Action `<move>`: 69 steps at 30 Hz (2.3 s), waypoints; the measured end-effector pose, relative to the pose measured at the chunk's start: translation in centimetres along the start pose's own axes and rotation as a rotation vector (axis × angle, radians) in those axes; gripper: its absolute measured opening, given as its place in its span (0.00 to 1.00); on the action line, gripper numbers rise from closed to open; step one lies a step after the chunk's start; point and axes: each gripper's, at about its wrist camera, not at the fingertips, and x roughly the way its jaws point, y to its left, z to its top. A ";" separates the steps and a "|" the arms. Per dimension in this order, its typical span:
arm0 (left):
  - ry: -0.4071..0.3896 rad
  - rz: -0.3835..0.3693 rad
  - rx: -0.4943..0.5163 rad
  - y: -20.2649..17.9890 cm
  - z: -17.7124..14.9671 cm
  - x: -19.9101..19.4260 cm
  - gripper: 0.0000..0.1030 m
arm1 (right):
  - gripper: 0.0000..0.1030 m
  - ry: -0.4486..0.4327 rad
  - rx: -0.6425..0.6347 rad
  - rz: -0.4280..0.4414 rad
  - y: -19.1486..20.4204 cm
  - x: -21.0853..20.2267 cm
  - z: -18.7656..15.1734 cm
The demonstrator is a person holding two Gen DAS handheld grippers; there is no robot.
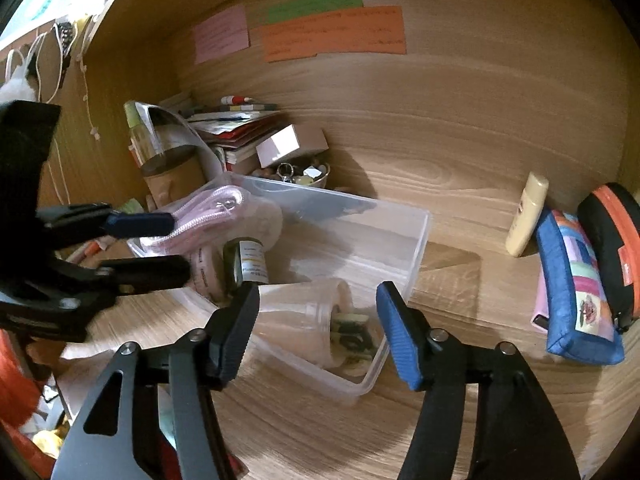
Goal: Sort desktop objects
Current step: 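Grasp the white cloth bag with the left gripper while the right grasps the light-blue bottle, then lower the white cloth bag and light-blue bottle into the clear box and release both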
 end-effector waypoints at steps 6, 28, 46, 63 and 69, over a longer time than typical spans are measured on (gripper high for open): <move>0.002 0.044 0.008 1.3 -2.2 -3.3 0.75 | 0.56 0.002 0.003 0.012 1.1 -1.0 0.0; 0.214 -0.024 -0.011 0.1 -13.7 -4.6 0.88 | 0.54 0.209 -0.193 0.138 9.3 -0.1 -7.7; 0.218 0.067 -0.006 -0.2 -14.4 -1.7 0.92 | 0.25 0.323 -0.294 0.153 11.6 2.5 -8.3; 0.097 0.182 -0.208 5.6 -13.1 -5.4 0.47 | 0.21 0.214 -0.123 0.165 8.5 0.2 -6.3; 0.017 0.193 -0.206 5.4 -10.6 -6.9 0.47 | 0.21 0.142 -0.075 0.149 7.1 -1.3 -4.5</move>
